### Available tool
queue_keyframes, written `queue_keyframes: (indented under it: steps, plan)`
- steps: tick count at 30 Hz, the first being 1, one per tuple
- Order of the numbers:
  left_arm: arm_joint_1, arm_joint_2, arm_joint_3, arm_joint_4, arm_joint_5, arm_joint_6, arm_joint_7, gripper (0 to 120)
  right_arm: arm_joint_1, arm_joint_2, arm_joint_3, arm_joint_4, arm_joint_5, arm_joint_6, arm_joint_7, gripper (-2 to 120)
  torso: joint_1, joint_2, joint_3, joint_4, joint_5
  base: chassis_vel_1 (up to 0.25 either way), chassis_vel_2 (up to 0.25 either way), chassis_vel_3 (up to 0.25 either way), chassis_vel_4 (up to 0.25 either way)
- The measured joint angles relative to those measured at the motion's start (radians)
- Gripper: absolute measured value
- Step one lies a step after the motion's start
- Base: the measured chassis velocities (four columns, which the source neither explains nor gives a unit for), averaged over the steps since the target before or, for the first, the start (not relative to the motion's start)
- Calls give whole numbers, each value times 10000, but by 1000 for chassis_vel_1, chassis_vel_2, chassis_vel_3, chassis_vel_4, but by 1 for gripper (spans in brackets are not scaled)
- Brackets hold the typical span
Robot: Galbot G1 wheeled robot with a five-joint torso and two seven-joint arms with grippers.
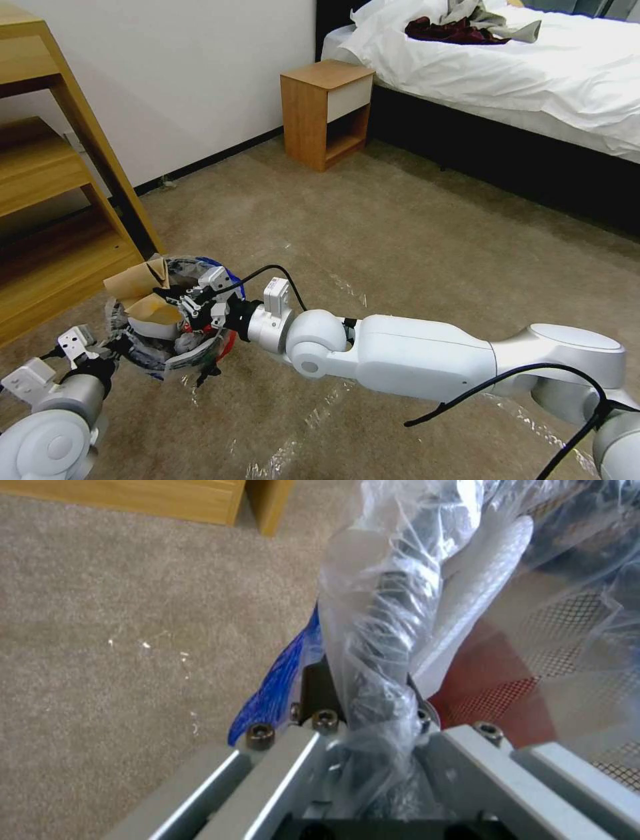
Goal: Pick up the trash bin and place the garbage on the floor into it.
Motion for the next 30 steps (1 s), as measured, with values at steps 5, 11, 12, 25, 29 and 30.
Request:
queue_keyframes:
  steps: [5,11,12,25,29,30]
  plan:
    - [16,0,-27,-22,-12,-6,4,1,-31,46,-44,-166,-69,26,-25,1,0,0,0,-1,0,0,0,0,0]
    - [46,28,-85,-49,-57,-16,8,1,-145,346,-146,-663,-249,36,-30,1,0,0,0,0,0,0,0,0,0]
    - [50,35,-109,-55,-84,-17,11,1,-179,434,-175,-799,-299,36,-8,1,0,0,0,0,0,0,0,0,0]
    - [64,16,-157,-72,-122,-33,17,1,-234,675,-456,-1459,-577,-46,95,1,0,0,0,0,-1,0,0,0,0]
    - [47,8,-153,-72,-122,-35,18,1,-258,644,-500,-1467,-644,-75,196,1,0,0,-1,0,0,0,0,0,0]
    - [41,3,-148,-70,-118,-35,18,1,-261,613,-508,-1458,-673,-91,215,2,0,0,0,0,0,0,0,0,0]
